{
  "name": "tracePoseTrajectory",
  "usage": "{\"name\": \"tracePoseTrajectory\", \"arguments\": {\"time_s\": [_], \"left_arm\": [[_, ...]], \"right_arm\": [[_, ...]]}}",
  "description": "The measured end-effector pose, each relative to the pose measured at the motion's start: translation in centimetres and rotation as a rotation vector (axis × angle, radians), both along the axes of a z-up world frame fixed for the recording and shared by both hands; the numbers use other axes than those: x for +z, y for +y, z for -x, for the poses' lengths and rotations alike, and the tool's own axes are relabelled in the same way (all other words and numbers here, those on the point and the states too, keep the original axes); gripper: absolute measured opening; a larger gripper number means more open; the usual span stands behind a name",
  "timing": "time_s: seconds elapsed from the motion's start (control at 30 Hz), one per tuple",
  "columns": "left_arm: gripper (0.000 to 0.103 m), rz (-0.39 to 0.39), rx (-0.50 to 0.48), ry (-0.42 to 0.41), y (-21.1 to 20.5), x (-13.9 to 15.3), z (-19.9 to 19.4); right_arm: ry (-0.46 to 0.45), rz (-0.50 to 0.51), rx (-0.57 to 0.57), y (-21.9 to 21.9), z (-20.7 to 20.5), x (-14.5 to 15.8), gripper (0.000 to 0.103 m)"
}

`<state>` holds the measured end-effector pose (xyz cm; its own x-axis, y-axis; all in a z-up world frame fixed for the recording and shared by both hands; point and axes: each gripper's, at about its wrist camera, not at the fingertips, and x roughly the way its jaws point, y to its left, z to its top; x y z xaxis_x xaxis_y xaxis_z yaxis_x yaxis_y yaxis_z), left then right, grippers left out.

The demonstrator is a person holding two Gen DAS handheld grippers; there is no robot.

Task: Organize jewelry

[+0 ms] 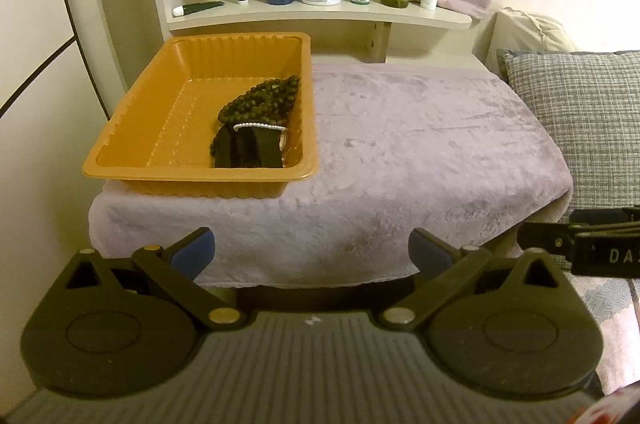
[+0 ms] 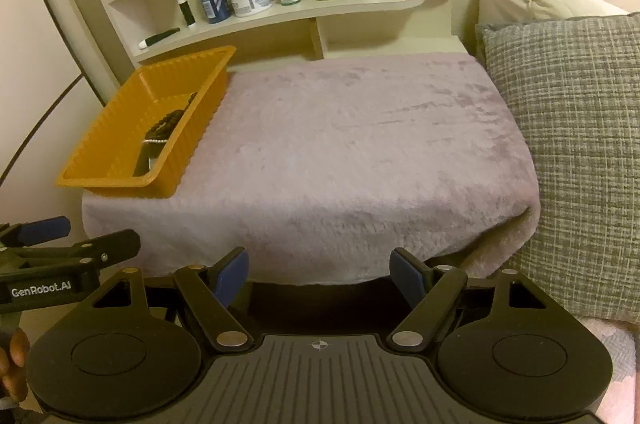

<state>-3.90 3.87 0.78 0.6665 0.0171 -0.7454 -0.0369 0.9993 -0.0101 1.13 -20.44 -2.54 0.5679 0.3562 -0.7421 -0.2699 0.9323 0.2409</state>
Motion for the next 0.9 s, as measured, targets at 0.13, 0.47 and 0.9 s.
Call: {"name": "tracePoseTrajectory", "arguments": {"time_s": [0.13,0.47,0.9], "left_arm": [[0.102,-0.001,0.004,0.001,0.03,-0.04,0.00],[0.102,0.002,0.008,-0.005,0.22,0.03,0.08],[0.102,0.006,0.003,-0.011,0.25,0.19,0.10]], "right_arm": [[-0.007,0.002,0.004,0.25,0.16,0.13,0.077],[-0.012,0.005,0.010,0.46,0.16,0.16,0.077],[-0.011,0.009,0.023,0.34,-0.14,0.16,0.077]]}}
